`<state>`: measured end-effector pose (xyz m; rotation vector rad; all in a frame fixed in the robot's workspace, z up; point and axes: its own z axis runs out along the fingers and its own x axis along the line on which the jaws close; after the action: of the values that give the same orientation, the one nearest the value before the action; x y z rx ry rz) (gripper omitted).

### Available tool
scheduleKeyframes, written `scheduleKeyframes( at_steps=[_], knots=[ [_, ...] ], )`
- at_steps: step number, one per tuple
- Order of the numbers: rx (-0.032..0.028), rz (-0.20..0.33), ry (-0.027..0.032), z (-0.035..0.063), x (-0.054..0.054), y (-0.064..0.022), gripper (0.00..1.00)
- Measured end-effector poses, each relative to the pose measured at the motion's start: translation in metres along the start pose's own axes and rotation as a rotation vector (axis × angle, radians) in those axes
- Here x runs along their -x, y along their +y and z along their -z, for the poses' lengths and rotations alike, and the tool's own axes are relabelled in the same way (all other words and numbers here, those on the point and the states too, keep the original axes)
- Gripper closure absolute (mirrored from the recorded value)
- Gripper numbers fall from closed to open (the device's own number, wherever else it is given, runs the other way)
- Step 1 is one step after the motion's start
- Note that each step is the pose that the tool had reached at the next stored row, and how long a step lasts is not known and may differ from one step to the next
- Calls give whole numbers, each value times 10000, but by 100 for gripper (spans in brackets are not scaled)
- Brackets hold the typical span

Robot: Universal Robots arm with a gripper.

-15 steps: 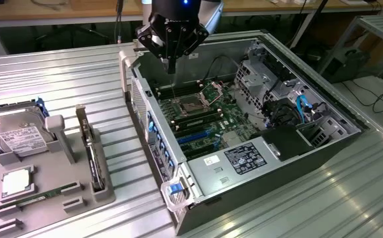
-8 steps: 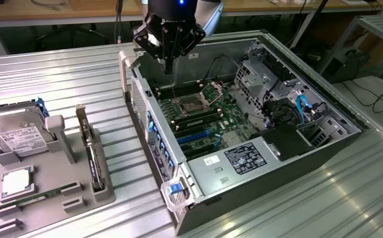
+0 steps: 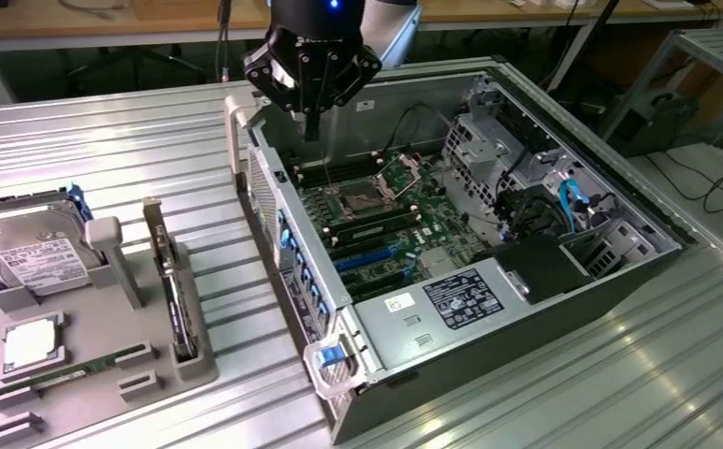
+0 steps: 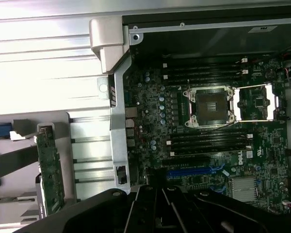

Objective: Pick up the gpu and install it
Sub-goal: 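Reach for the gpu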

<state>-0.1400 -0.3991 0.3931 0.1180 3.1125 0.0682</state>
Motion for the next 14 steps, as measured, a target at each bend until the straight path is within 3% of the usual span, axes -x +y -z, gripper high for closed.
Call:
scheduleKeyframes(
  at_steps=[14],
  knots=[
    [10, 0, 1, 5, -142, -25, 89]
  ],
)
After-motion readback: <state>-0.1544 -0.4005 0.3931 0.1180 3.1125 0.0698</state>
